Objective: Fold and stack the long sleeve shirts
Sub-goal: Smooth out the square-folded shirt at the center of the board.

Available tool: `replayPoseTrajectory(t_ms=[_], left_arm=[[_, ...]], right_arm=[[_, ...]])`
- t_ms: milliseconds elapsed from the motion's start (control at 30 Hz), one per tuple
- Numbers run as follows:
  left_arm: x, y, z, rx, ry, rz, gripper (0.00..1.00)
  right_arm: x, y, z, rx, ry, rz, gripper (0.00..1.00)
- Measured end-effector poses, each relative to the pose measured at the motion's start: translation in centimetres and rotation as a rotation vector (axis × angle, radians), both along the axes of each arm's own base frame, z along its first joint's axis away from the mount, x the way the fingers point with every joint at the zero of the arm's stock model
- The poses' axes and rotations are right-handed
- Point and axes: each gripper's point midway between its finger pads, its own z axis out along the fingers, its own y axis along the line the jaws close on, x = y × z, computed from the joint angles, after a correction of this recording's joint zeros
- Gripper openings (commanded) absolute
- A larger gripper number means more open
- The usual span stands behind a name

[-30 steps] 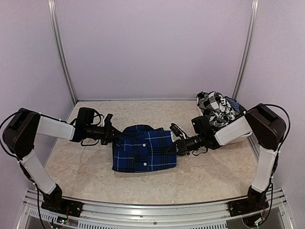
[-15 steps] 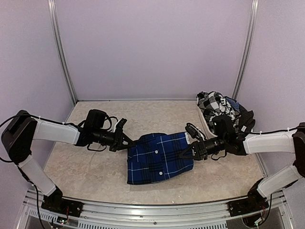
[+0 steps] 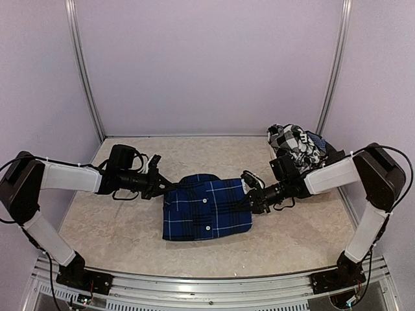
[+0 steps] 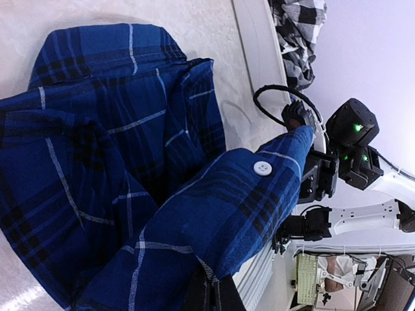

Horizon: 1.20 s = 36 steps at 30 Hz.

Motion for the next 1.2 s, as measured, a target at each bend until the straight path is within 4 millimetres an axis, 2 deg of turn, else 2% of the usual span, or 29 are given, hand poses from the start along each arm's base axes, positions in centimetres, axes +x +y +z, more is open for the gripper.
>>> replayPoseTrajectory(t_ms=[133, 267, 567, 667, 800, 867, 1033, 1200], left_arm=[[1.2, 0.9, -1.8, 0.041, 0.023, 0.056, 0.0], [2.2, 2.0, -3.7, 0.081, 0.048, 0.111, 0.0], [2.8, 3.8, -5.8, 0.149, 0.06, 0.196, 0.0], [2.7, 4.9, -6.7, 0.183, 0.069, 0.234, 0.0], [2.8, 6.1, -6.6, 0.225, 0.058, 0.276, 0.07], [3.0, 6.7, -6.6, 0.245, 0.049, 0.291, 0.16], [3.1, 7.8, -7.3, 0.295, 0.054, 0.319, 0.33], [2.9, 8.8, -7.7, 0.356, 0.055, 0.341, 0.35]], right_arm=[[1.3, -0.1, -2.8, -0.02, 0.046, -0.006, 0.52], [2.2, 0.0, -3.7, -0.032, 0.027, -0.008, 0.59], [3.1, 0.1, -1.7, -0.006, -0.098, -0.029, 0.6], [3.6, -0.2, -0.2, -0.015, -0.169, -0.061, 0.59], [4.7, -0.3, 2.0, -0.029, -0.29, -0.103, 0.59], [5.4, 0.0, 2.8, -0.044, -0.338, -0.119, 0.59], [6.7, 1.9, 4.4, -0.068, -0.449, -0.109, 0.59], [8.2, 5.3, 5.4, -0.063, -0.544, -0.064, 0.57]])
